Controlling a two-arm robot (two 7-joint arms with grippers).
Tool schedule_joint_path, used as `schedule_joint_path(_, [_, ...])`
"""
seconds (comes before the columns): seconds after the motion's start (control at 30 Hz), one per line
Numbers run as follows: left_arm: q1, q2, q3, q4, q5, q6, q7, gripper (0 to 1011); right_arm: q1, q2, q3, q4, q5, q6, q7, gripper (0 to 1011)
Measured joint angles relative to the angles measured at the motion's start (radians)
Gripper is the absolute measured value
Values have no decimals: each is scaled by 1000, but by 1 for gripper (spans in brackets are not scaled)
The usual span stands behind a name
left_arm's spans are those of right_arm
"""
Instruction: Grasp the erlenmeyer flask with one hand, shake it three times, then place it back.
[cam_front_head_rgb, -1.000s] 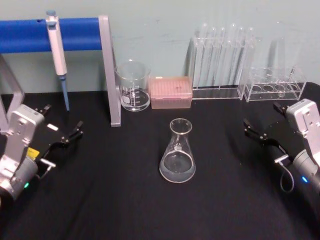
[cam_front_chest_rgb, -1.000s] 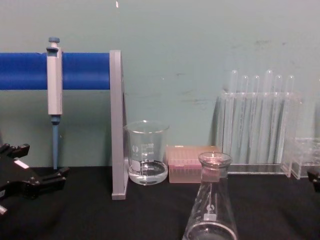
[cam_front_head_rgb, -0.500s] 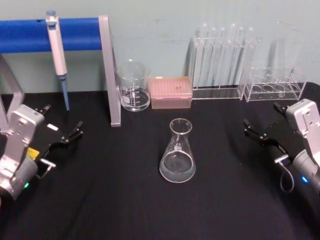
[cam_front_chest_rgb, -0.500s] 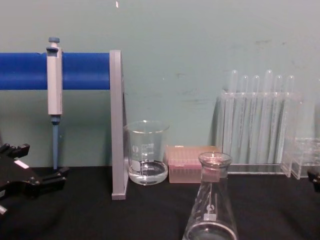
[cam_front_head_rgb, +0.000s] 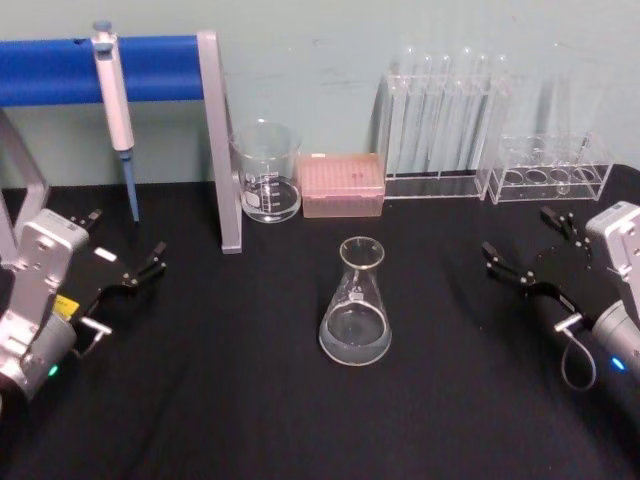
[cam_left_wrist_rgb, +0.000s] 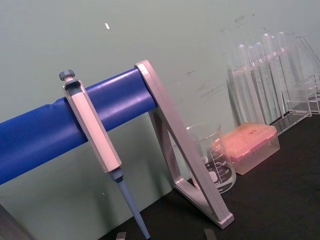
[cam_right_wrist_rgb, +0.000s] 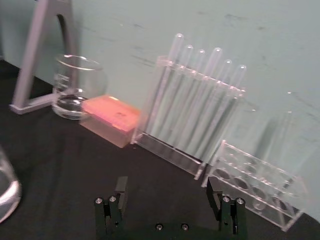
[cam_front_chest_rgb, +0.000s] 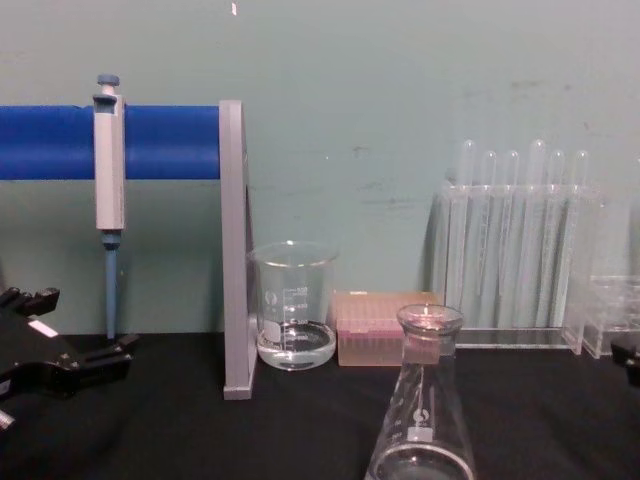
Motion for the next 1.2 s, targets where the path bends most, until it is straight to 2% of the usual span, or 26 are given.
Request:
schedule_joint_path(0.1, [0, 0, 0, 0, 0, 0, 0, 1001, -12, 13, 10, -11, 28, -9, 59, 1000])
schedule_joint_path(0.23, [0, 0, 0, 0, 0, 0, 0, 1001, -23, 23, 18, -23, 46, -15, 102, 1000])
schedule_joint_path(0.33, [0, 0, 0, 0, 0, 0, 0, 1001, -41, 38, 29, -46, 77, -24, 162, 1000])
schedule_joint_path(0.37, [0, 0, 0, 0, 0, 0, 0, 1001, -41, 38, 29, -46, 77, -24, 162, 1000])
schedule_joint_path(0.43, [0, 0, 0, 0, 0, 0, 0, 1001, -57, 51, 38, -66, 110, -32, 216, 1000])
schedule_joint_path(0.47, [0, 0, 0, 0, 0, 0, 0, 1001, -57, 51, 38, -66, 110, -32, 216, 1000])
schedule_joint_path(0.5, [0, 0, 0, 0, 0, 0, 0, 1001, -66, 60, 43, -80, 132, -40, 258, 1000])
schedule_joint_path(0.53, [0, 0, 0, 0, 0, 0, 0, 1001, -66, 60, 43, -80, 132, -40, 258, 1000])
schedule_joint_path(0.7, [0, 0, 0, 0, 0, 0, 0, 1001, -79, 75, 47, -104, 169, -64, 354, 1000])
schedule_joint_path(0.77, [0, 0, 0, 0, 0, 0, 0, 1001, -79, 76, 47, -108, 179, -72, 383, 1000])
schedule_joint_path(0.83, [0, 0, 0, 0, 0, 0, 0, 1001, -75, 74, 43, -111, 195, -87, 438, 1000])
schedule_joint_path(0.97, [0, 0, 0, 0, 0, 0, 0, 1001, -63, 64, 36, -108, 210, -103, 493, 1000])
schedule_joint_path(1.2, [0, 0, 0, 0, 0, 0, 0, 1001, -28, 26, 15, -80, 232, -118, 599, 1000])
